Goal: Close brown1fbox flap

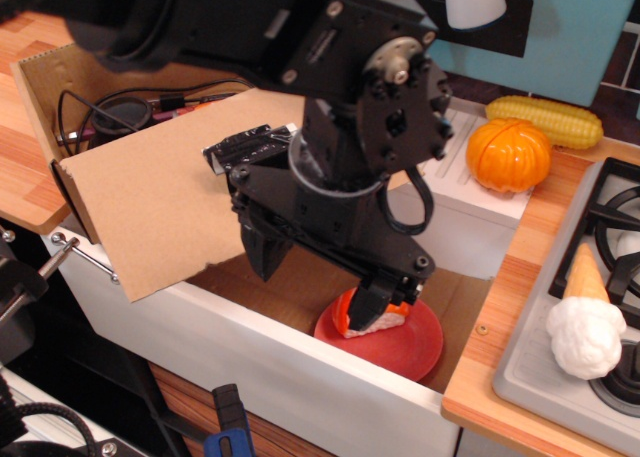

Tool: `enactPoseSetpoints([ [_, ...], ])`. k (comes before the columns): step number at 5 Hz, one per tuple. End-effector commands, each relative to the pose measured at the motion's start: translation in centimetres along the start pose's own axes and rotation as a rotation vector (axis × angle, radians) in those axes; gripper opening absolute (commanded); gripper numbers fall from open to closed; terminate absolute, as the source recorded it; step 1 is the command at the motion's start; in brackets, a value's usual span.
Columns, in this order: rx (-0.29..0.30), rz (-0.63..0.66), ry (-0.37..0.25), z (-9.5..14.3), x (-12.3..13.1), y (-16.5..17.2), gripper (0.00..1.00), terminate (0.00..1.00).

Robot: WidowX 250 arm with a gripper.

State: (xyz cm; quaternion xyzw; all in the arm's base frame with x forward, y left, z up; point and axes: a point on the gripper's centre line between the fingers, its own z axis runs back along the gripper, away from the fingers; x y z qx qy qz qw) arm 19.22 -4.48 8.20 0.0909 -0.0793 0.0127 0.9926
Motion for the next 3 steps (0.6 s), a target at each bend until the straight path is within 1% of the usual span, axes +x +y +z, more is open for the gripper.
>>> enactPoseSetpoints([
  [1, 0.000, 0.000, 0.000, 0.0, 0.0, 0.0, 1.00, 0.00],
  [3, 0.016, 0.009, -0.030, -2.5, -0.3, -0.4, 1.00, 0.00],
])
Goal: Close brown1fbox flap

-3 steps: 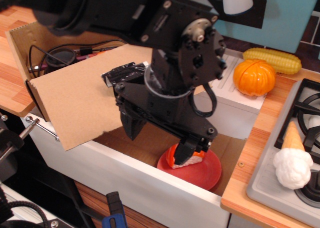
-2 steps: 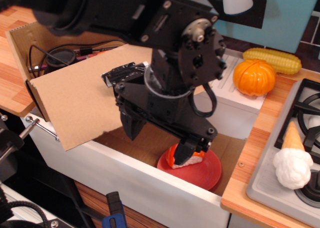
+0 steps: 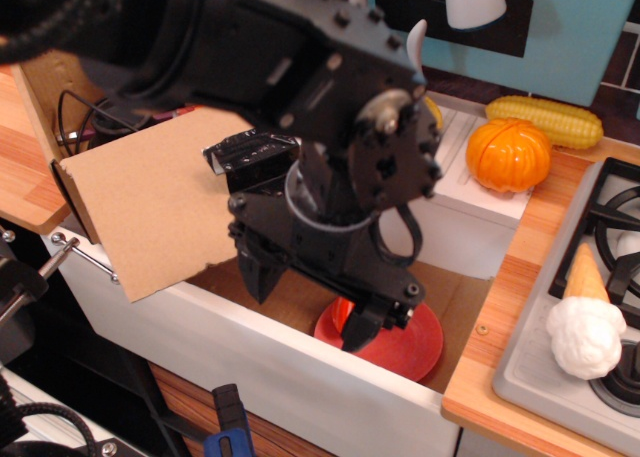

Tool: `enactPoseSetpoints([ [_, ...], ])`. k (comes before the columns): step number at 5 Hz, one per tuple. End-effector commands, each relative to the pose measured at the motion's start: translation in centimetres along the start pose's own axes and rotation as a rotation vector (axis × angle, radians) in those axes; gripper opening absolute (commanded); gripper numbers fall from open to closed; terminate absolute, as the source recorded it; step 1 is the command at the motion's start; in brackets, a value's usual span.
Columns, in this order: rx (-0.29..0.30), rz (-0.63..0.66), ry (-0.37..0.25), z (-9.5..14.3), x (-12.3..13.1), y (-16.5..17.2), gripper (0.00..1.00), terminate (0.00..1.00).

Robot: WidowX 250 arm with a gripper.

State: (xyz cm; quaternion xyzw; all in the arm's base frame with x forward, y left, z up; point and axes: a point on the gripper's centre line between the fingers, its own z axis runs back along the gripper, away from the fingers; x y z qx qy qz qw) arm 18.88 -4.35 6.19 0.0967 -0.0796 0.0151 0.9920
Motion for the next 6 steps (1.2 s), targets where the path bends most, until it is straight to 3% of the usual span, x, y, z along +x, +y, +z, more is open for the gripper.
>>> enactPoseSetpoints([
  [1, -0.011, 0.002, -0.046, -1.9, 0.3, 0.1, 1.00, 0.00],
  [2, -0.007, -0.006, -0.077, -3.1, 0.1, 0.4, 1.00, 0.00],
  [3, 0.040, -0.038, -0.120, -3.5, 1.0, 0.7, 1.00, 0.00],
  [6, 0.180, -0.165, -0.138, -1.8, 2.4, 2.3, 1.00, 0.00],
])
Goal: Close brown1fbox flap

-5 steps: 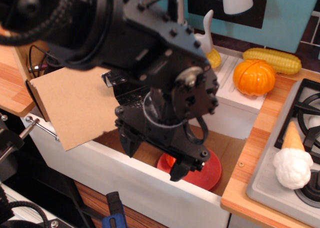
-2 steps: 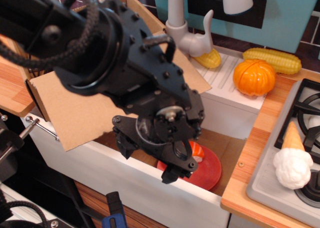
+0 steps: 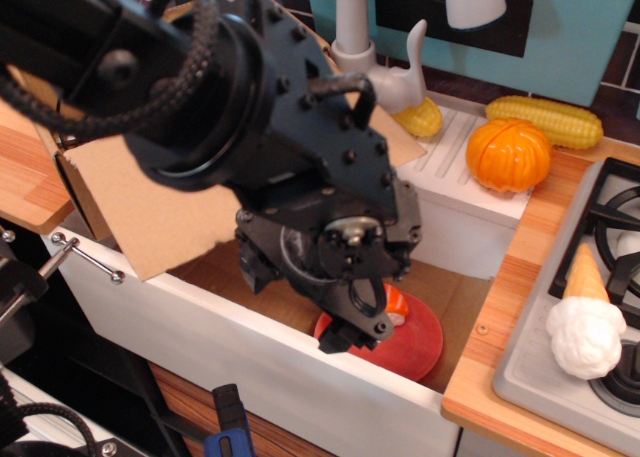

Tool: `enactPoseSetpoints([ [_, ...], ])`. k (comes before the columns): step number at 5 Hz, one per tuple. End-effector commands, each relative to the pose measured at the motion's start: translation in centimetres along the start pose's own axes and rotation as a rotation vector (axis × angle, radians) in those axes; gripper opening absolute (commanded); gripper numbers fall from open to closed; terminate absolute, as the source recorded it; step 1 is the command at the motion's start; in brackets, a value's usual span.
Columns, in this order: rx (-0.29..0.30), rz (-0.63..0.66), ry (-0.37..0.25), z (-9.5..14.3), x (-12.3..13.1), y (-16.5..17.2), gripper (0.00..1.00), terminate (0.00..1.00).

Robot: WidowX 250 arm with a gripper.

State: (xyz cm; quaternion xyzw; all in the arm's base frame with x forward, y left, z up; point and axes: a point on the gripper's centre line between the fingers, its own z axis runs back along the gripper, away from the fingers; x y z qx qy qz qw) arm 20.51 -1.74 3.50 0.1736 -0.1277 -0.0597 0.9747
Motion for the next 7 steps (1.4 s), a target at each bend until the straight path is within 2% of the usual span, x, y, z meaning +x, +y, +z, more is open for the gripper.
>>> enactPoseSetpoints([
  [1, 0.090, -0.053, -0.013, 2.8, 1.6, 1.5, 1.00, 0.00],
  [2, 0.174, -0.096, 0.009, 5.5, 2.4, 2.7, 1.00, 0.00],
  [3, 0.234, -0.147, 0.022, 7.4, 2.9, 4.6, 1.00, 0.00],
  [4, 0.279, -0.207, 0.011, 7.4, 2.6, 7.6, 1.00, 0.00],
  [6, 0.303, -0.295, -0.024, 7.4, 2.6, 13.2, 1.00, 0.00],
  [7, 0.286, -0.378, -0.076, 6.2, 2.9, 17.4, 1.00, 0.00],
])
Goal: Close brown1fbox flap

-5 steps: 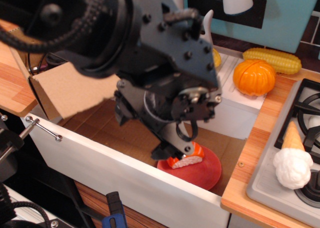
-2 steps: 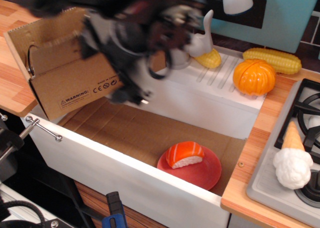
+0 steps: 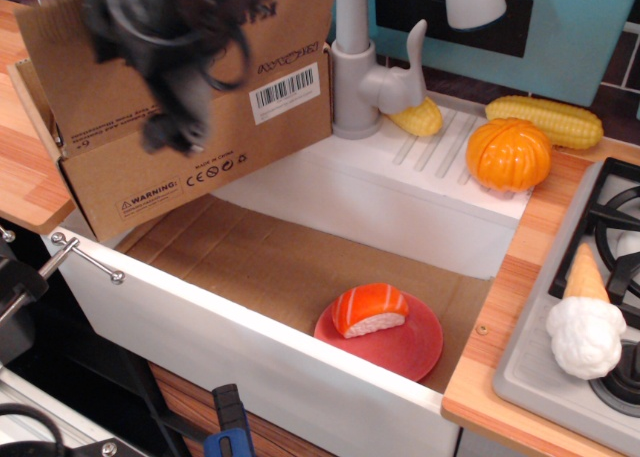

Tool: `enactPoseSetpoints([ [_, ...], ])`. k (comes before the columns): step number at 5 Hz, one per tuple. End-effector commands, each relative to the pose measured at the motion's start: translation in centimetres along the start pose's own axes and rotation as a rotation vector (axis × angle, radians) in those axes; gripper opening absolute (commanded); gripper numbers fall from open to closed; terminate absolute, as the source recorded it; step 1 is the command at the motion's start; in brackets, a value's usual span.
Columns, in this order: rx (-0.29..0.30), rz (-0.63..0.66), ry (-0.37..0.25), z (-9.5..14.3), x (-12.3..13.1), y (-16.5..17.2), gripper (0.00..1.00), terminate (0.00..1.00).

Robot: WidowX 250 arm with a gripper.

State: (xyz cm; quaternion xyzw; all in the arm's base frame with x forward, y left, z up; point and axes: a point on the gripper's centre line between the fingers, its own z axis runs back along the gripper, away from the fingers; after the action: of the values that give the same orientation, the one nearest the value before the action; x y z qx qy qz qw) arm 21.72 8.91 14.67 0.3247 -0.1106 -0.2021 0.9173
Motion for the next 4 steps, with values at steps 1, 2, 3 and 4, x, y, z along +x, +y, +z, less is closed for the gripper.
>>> enactPoseSetpoints([
  [1, -0.032, -0.069, -0.109, -3.5, -0.8, 6.4, 1.00, 0.00],
  [2, -0.070, -0.091, -0.136, -5.9, -2.2, 8.2, 1.00, 0.00],
  [3, -0.147, -0.125, -0.143, -7.8, -3.4, 9.7, 1.00, 0.00],
  [4, -0.151, -0.130, -0.167, -9.0, -4.2, 9.8, 1.00, 0.00],
])
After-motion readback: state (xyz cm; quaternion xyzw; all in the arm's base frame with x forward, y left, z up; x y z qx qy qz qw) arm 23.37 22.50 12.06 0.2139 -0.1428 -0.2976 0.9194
